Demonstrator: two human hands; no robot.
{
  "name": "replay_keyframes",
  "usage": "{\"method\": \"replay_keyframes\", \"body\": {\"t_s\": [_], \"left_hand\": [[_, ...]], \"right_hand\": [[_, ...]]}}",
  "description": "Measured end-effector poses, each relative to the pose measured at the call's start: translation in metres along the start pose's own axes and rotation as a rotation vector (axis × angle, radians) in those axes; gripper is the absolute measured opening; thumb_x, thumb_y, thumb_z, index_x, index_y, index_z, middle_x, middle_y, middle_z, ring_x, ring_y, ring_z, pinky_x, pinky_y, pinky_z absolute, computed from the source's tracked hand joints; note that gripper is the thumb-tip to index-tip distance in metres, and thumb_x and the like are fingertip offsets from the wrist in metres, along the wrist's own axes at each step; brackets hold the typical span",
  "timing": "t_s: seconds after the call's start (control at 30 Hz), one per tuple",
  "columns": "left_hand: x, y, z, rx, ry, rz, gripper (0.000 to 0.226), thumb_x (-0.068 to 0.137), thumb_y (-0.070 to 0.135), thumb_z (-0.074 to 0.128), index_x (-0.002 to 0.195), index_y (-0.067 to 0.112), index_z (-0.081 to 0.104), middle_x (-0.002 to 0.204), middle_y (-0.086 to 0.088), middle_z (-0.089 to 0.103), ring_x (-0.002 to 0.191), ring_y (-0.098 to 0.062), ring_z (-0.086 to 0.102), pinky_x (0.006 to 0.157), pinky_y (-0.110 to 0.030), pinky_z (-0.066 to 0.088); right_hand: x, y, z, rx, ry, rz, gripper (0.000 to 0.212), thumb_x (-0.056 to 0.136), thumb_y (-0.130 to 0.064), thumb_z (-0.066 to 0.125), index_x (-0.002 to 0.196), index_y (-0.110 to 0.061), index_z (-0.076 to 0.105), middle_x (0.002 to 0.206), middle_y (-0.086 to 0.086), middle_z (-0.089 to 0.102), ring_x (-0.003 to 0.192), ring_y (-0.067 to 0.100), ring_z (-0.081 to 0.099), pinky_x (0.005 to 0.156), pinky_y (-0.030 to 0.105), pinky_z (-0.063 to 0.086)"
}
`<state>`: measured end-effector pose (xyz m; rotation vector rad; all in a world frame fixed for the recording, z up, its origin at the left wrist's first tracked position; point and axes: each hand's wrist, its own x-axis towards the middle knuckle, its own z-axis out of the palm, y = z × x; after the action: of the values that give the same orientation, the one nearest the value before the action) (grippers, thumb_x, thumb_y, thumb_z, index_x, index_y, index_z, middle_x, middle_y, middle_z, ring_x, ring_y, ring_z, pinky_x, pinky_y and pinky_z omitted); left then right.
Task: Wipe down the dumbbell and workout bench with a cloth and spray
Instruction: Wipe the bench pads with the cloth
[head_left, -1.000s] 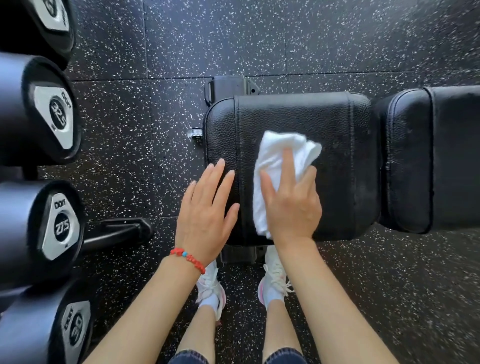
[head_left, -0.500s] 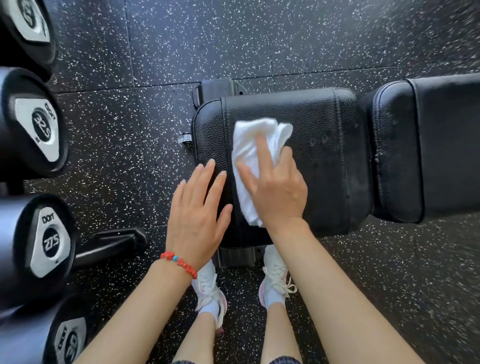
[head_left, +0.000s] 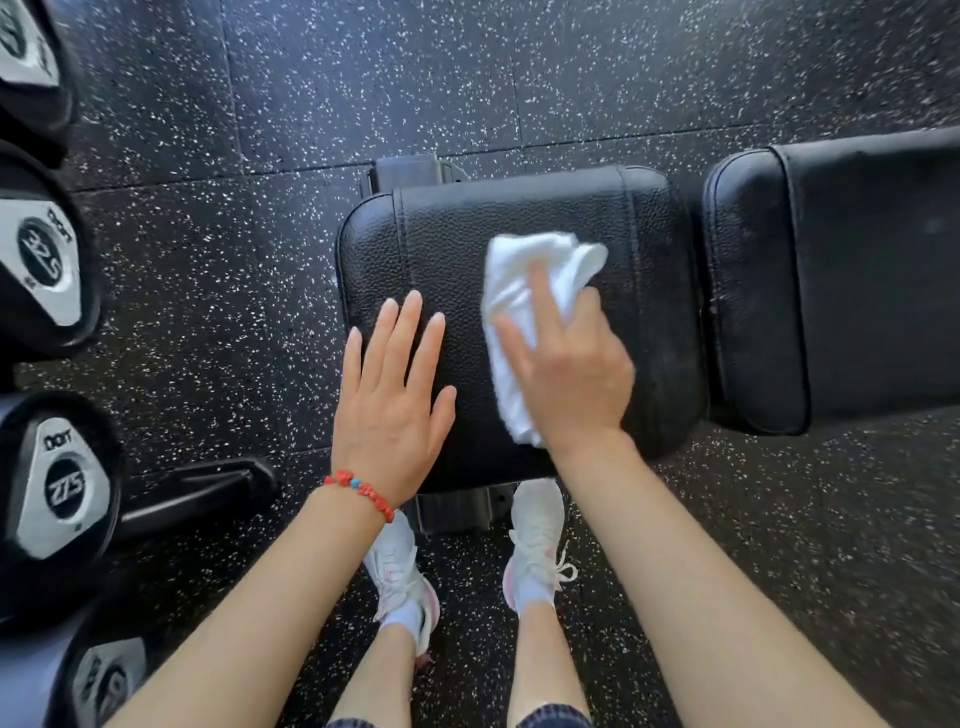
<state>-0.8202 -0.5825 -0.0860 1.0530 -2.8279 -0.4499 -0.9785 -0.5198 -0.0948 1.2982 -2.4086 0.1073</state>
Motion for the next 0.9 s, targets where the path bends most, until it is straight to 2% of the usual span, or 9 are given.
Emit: {"method": "replay_keyframes", "body": {"t_s": [0.07, 0.13, 0.2, 0.3, 0.4, 0.5, 0.63, 0.8, 0.9], "left_hand": [[0.001, 0.000, -0.001, -0.001, 0.002, 0.005, 0.055, 0.092, 0.029, 0.038, 0.141, 0.006, 0.034, 0.151, -0.017, 0.029, 0.140, -0.030, 0.019, 0.112, -0.047, 0.011], [0.001, 0.000, -0.003, 0.012, -0.003, 0.010, 0.055, 0.092, 0.030, 0.038, 0.141, 0.006, 0.035, 0.151, -0.017, 0.029, 0.140, -0.030, 0.020, 0.113, -0.047, 0.013], [0.002, 0.000, -0.004, 0.025, -0.009, 0.008, 0.055, 0.092, 0.030, 0.038, 0.141, 0.006, 0.036, 0.150, -0.017, 0.030, 0.139, -0.031, 0.021, 0.113, -0.048, 0.014], [0.002, 0.005, -0.004, 0.030, -0.008, -0.014, 0.054, 0.091, 0.028, 0.038, 0.139, 0.004, 0.037, 0.150, -0.018, 0.031, 0.139, -0.031, 0.021, 0.112, -0.049, 0.015], [0.004, 0.013, -0.004, 0.018, 0.015, -0.062, 0.054, 0.090, 0.028, 0.039, 0.137, 0.002, 0.038, 0.148, -0.021, 0.032, 0.138, -0.033, 0.021, 0.112, -0.049, 0.011], [0.008, 0.026, -0.005, 0.033, 0.033, -0.069, 0.055, 0.090, 0.030, 0.040, 0.137, 0.001, 0.039, 0.148, -0.022, 0.032, 0.138, -0.034, 0.021, 0.113, -0.050, 0.010], [0.022, 0.047, -0.001, 0.025, 0.033, -0.028, 0.055, 0.090, 0.029, 0.042, 0.137, 0.002, 0.041, 0.148, -0.020, 0.033, 0.139, -0.034, 0.022, 0.113, -0.050, 0.011], [0.034, 0.061, 0.015, 0.081, 0.012, -0.032, 0.056, 0.091, 0.032, 0.041, 0.140, 0.005, 0.040, 0.149, -0.018, 0.033, 0.139, -0.033, 0.024, 0.113, -0.051, 0.013], [0.032, 0.061, 0.019, 0.123, 0.028, -0.034, 0.056, 0.091, 0.033, 0.040, 0.140, 0.005, 0.039, 0.149, -0.018, 0.033, 0.138, -0.033, 0.025, 0.113, -0.052, 0.016]], "right_hand": [[-0.009, 0.004, -0.004, 0.033, -0.014, -0.120, 0.046, 0.089, -0.052, 0.045, 0.112, -0.019, 0.067, 0.065, 0.004, 0.055, 0.048, 0.015, 0.048, 0.042, 0.025, 0.038], [-0.008, 0.032, -0.001, -0.011, 0.007, -0.158, 0.042, 0.092, -0.048, 0.042, 0.110, -0.019, 0.067, 0.064, 0.005, 0.054, 0.047, 0.016, 0.047, 0.039, 0.026, 0.037], [-0.006, 0.061, 0.000, -0.092, 0.048, -0.046, 0.032, 0.092, -0.039, 0.044, 0.103, -0.018, 0.066, 0.065, 0.006, 0.054, 0.046, 0.018, 0.047, 0.034, 0.023, 0.035], [-0.021, 0.064, -0.006, -0.083, 0.027, 0.140, 0.043, 0.093, -0.047, 0.041, 0.111, -0.016, 0.064, 0.070, 0.009, 0.057, 0.047, 0.018, 0.051, 0.036, 0.024, 0.037], [-0.049, 0.040, -0.019, 0.033, -0.061, -0.006, 0.044, 0.092, -0.047, 0.044, 0.112, -0.015, 0.067, 0.064, 0.006, 0.052, 0.046, 0.016, 0.046, 0.040, 0.026, 0.038], [-0.052, 0.056, -0.025, 0.077, -0.079, -0.104, 0.046, 0.090, -0.051, 0.045, 0.110, -0.017, 0.068, 0.060, 0.004, 0.048, 0.045, 0.015, 0.042, 0.039, 0.025, 0.038], [-0.039, 0.098, -0.016, 0.021, -0.081, 0.145, 0.050, 0.094, -0.051, 0.038, 0.113, -0.014, 0.065, 0.065, 0.009, 0.051, 0.045, 0.019, 0.046, 0.035, 0.025, 0.037], [-0.026, 0.104, -0.007, 0.128, -0.143, 0.152, 0.050, 0.085, -0.048, 0.048, 0.112, -0.011, 0.066, 0.069, 0.013, 0.055, 0.046, 0.022, 0.051, 0.037, 0.023, 0.037], [0.018, 0.099, 0.007, 0.216, -0.176, 0.219, 0.053, 0.083, -0.050, 0.047, 0.118, -0.013, 0.062, 0.079, 0.017, 0.058, 0.057, 0.030, 0.058, 0.042, 0.026, 0.038]]}}
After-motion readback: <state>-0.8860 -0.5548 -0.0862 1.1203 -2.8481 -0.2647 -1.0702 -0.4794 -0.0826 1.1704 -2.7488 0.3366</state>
